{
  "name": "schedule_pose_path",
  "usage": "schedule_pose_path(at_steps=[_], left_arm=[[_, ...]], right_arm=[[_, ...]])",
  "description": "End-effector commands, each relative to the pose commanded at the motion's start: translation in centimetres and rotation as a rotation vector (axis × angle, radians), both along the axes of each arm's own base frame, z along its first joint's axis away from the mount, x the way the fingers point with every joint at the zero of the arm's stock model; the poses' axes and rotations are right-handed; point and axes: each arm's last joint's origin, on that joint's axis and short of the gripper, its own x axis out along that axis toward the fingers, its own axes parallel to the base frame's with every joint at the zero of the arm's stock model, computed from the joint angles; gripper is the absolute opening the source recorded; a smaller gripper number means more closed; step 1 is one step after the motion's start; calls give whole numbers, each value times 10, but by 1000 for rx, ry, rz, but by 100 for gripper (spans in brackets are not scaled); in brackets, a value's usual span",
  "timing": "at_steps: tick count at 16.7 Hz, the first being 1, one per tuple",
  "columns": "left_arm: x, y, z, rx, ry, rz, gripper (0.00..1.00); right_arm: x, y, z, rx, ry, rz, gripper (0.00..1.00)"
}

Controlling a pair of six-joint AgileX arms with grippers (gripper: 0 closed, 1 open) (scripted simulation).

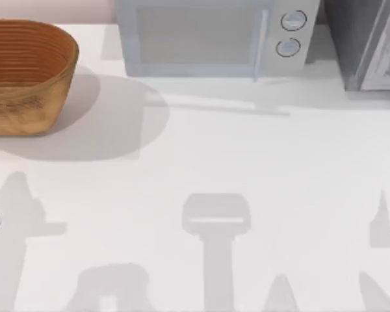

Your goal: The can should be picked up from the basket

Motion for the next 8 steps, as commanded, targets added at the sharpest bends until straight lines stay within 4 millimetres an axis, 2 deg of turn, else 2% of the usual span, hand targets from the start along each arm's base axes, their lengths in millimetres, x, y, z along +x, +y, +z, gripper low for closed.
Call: schedule_pose_path(at_steps=[4,8], left_arm=[[-8,-3,-24,-2,-125,-34,0],[-9,-4,-26,-2,-152,-42,0]], right_arm=[[0,0,0,0,0,0,100],[0,0,0,0,0,0,100]])
